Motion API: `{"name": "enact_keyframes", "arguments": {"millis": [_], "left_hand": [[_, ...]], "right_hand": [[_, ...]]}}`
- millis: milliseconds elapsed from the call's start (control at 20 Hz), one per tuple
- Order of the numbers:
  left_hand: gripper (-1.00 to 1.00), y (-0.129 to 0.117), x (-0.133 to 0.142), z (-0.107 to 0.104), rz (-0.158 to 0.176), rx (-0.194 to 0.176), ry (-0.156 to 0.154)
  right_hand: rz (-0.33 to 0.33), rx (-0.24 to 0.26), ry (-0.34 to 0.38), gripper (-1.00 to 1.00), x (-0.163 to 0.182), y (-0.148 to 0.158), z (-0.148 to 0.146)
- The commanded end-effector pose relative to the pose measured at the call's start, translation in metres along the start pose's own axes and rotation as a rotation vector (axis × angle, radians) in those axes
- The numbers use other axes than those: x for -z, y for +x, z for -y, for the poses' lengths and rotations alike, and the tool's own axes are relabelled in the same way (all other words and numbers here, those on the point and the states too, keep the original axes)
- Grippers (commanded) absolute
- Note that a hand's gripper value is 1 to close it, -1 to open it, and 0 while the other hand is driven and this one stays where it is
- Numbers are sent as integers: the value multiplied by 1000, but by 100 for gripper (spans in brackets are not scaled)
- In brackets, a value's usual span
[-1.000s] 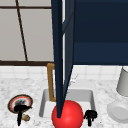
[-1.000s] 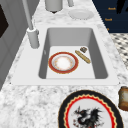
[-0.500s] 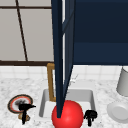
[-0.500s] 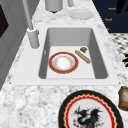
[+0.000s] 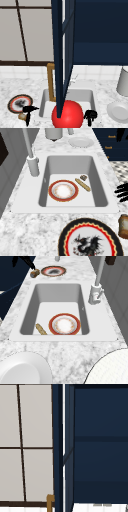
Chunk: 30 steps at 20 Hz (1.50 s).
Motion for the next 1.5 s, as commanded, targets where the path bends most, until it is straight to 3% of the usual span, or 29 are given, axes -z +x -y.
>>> {"name": "enact_keyframes", "arguments": {"millis": [0, 300, 400, 500, 800, 950, 1000, 1050, 1100, 1300, 1350, 1450], "left_hand": [[-100, -14, -5, 17, -105, 26, 65], [-100, -24, -9, 30, -123, 21, 62], [-100, -27, -3, 26, -103, 25, 41], [-100, -32, 2, 24, -105, 41, 22], [-100, -57, 4, 21, -115, 32, 34], [-100, -71, 7, 21, -112, 24, 19], [-100, -74, 11, 20, -107, 14, 3], [-100, -71, 12, 17, -60, 4, -26], [-100, -71, 5, 15, -58, 8, -10], [-100, -71, 7, 16, -50, 6, -15], [0, -70, 8, 18, -50, 6, -15], [0, -70, 8, 17, -44, 16, -27]], "right_hand": [[0, 0, 0, 0, 0, 0, 0], [0, 0, 0, 0, 0, 0, 0], [0, 0, 0, 0, 0, 0, 0], [0, 0, 0, 0, 0, 0, 0], [0, 0, 0, 0, 0, 0, 0], [0, 0, 0, 0, 0, 0, 0], [0, 0, 0, 0, 0, 0, 0], [0, 0, 0, 0, 0, 0, 0], [0, 0, 0, 0, 0, 0, 0], [0, 0, 0, 0, 0, 0, 0], [-10, -2, -1, -100, 7, 4, 3], [-10, -9, -17, -100, 6, 5, 0]]}}
